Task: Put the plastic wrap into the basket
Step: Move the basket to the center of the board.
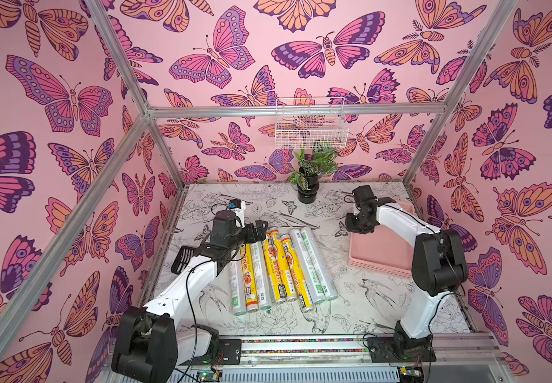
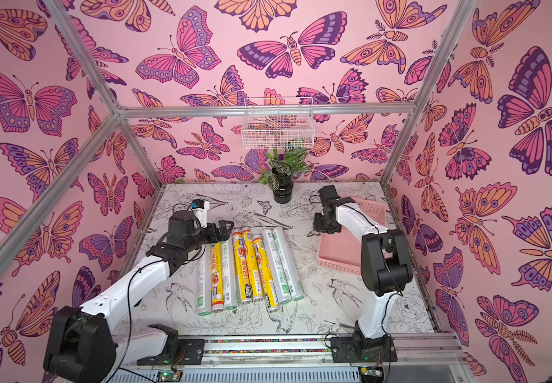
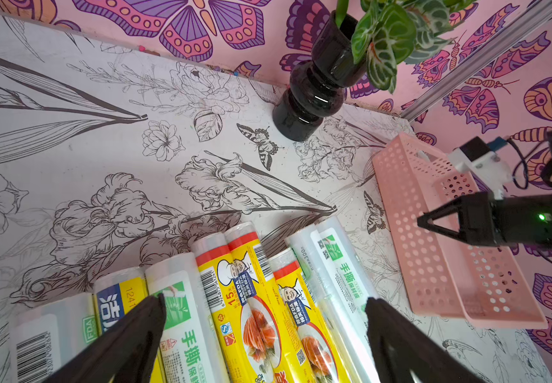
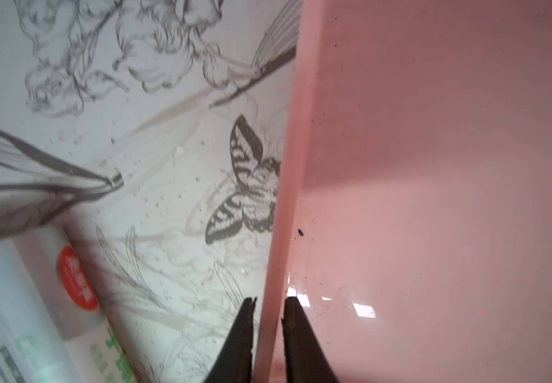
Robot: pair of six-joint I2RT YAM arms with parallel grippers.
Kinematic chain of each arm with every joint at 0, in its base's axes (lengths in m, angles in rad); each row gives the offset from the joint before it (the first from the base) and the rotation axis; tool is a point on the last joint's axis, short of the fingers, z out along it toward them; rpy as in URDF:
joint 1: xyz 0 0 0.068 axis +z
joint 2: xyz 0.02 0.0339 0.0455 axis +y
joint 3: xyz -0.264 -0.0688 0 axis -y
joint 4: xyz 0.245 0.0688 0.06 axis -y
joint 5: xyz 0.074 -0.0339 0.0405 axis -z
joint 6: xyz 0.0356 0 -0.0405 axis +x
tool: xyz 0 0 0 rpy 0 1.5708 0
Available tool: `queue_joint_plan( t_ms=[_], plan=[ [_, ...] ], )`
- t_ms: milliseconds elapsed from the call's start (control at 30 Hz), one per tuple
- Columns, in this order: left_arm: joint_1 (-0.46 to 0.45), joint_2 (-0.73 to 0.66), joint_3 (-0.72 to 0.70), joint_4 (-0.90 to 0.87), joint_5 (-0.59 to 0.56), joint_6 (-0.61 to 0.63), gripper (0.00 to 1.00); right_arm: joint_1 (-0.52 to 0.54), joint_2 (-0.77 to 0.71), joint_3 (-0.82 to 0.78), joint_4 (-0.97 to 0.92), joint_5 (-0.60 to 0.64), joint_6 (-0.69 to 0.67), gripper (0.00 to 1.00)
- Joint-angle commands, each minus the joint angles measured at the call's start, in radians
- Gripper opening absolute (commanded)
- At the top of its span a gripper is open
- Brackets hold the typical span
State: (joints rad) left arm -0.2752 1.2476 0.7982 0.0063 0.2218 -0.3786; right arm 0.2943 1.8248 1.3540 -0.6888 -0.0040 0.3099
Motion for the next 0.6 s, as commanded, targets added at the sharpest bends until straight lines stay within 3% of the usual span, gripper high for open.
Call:
queue_joint_plan(
  t_ms=[0, 200, 567],
  plan=[
    [-0.005, 0.015, 0.023, -0.014, 0.029, 0.004, 1.00, 0.038, -0.065, -0.091, -0.075, -0.026, -0.106, 0.21],
    [-0.017, 0.096, 0.059, -0.014, 0.060, -0.003, 1.00, 0.112, -0.123, -0.197, -0.043, -0.100, -0.138, 0.20],
    [-0.039, 0.113, 0.073, -0.014, 0.076, -0.009, 1.00, 0.222, -0.116, -0.188, -0.023, -0.140, -0.146, 0.23]
  ],
)
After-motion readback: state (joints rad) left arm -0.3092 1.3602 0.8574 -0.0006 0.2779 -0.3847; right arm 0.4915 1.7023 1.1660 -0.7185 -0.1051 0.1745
